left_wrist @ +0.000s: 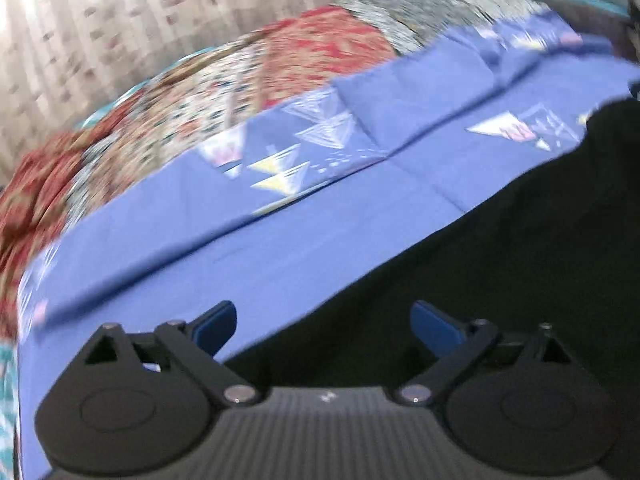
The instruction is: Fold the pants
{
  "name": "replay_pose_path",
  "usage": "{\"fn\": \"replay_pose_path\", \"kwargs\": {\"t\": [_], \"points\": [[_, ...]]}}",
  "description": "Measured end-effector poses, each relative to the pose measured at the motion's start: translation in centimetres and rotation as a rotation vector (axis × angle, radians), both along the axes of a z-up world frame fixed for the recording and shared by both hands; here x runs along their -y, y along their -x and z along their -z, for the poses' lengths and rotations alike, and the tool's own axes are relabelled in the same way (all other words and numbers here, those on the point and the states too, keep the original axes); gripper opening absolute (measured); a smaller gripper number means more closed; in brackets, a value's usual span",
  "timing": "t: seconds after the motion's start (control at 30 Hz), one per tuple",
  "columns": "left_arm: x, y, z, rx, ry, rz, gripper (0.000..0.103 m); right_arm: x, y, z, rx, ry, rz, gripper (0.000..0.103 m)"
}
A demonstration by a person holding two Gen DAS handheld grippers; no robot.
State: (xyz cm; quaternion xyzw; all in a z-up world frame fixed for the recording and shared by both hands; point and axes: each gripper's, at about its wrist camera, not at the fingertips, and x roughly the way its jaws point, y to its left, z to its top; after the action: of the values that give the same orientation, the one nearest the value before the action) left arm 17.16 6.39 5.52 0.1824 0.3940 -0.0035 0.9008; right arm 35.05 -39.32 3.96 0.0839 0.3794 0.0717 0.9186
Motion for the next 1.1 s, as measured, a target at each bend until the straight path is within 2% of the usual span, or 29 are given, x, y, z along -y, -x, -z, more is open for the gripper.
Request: {"fn": "replay_pose_path", "kwargs": {"t": [0.07, 0.1, 0.13, 0.17, 0.2, 0.23, 0.27, 0.37, 0.47, 0.53, 0.57, 0.6, 0.63, 0.67, 0.7, 0.73, 0.77, 0.87, 0.93, 1.0, 1.07, 1.1], "points": [[0.7, -2.0, 2.1, -0.041, -0.033, 0.017, 0.099, -0.8, -1.4, 0.9, -0.042, 0.033, -0.029, 0.089], [0.7, -2.3, 3.1, -0.065, -0.048, 0.012, 0.094, -1.1, -2.0, 1.3, -0.051, 0.054, -0.033, 0.089], [1.0, -2.8, 4.1, -0.097, -0.061, 0.005, 0.085, -1.3, -2.3, 1.7, -0.060, 0.072, -0.040, 0.089], [0.9, -3.3, 4.9, -0.133, -0.062, 0.008, 0.064, -1.5, -2.4, 2.1, -0.071, 0.084, -0.055, 0.084], [1.1, -3.1, 5.0, -0.120, -0.026, 0.025, 0.035, -1.8, -2.3, 2.5, -0.077, 0.111, -0.072, 0.053], [1.3, -2.8, 4.7, -0.109, -0.013, 0.040, 0.013, -2.3, -2.0, 2.7, -0.062, 0.173, -0.081, 0.033], [1.8, -3.1, 4.7, -0.111, -0.037, 0.038, 0.005, -2.8, -1.5, 2.5, -0.036, 0.226, -0.073, 0.024], [3.0, -2.6, 4.5, -0.028, -0.131, 0.023, 0.005, -2.0, -0.8, 0.9, 0.090, 0.166, 0.003, 0.018], [2.0, -4.0, 3.7, 0.046, -0.111, -0.105, 0.005, -1.3, -1.7, -0.6, 0.170, 0.106, 0.105, 0.018], [1.7, -5.1, 3.0, 0.120, -0.135, -0.195, 0.006, -1.3, -2.1, -1.2, 0.234, 0.093, 0.160, 0.018], [1.7, -5.9, 3.0, 0.130, -0.149, -0.224, 0.011, -1.4, -2.4, -1.2, 0.248, 0.083, 0.176, 0.019], [1.8, -6.7, 3.2, 0.100, -0.147, -0.235, 0.019, -1.9, -2.9, -0.9, 0.235, 0.094, 0.175, 0.026], [2.0, -7.1, 3.6, 0.037, -0.129, -0.225, 0.026, -2.6, -3.6, -0.3, 0.184, 0.124, 0.155, 0.034], [2.3, -7.0, 3.9, 0.001, -0.122, -0.206, 0.035, -3.3, -4.5, 0.5, 0.101, 0.164, 0.112, 0.051], [2.7, -6.3, 4.0, -0.004, -0.132, -0.183, 0.035, -3.8, -4.9, 1.0, 0.046, 0.205, 0.080, 0.052], [3.2, -5.2, 3.9, 0.009, -0.145, -0.160, 0.035, -4.0, -4.3, 1.1, 0.038, 0.228, 0.064, 0.052], [3.4, -4.0, 3.4, 0.021, -0.141, -0.142, 0.035, -3.8, -3.1, 0.6, 0.055, 0.202, 0.041, 0.052], [2.8, 0.2, 1.4, 0.050, -0.047, -0.132, 0.041, -2.4, 1.3, -1.6, 0.050, -0.005, -0.104, 0.054], [1.8, 3.0, -0.1, 0.073, 0.021, -0.129, 0.048, -2.1, 4.5, -3.0, 0.006, -0.076, -0.216, 0.064], [1.0, 6.2, -1.5, 0.089, 0.095, -0.131, 0.050, -2.6, 7.6, -4.2, -0.032, -0.070, -0.352, 0.083], [-0.1, 8.3, -2.5, 0.093, 0.162, -0.141, 0.051, -3.6, 10.1, -4.6, -0.078, -0.034, -0.466, 0.089], [-0.6, 9.8, -2.9, 0.096, 0.197, -0.162, 0.052, -4.1, 11.0, -4.4, -0.113, -0.009, -0.512, 0.089]]}}
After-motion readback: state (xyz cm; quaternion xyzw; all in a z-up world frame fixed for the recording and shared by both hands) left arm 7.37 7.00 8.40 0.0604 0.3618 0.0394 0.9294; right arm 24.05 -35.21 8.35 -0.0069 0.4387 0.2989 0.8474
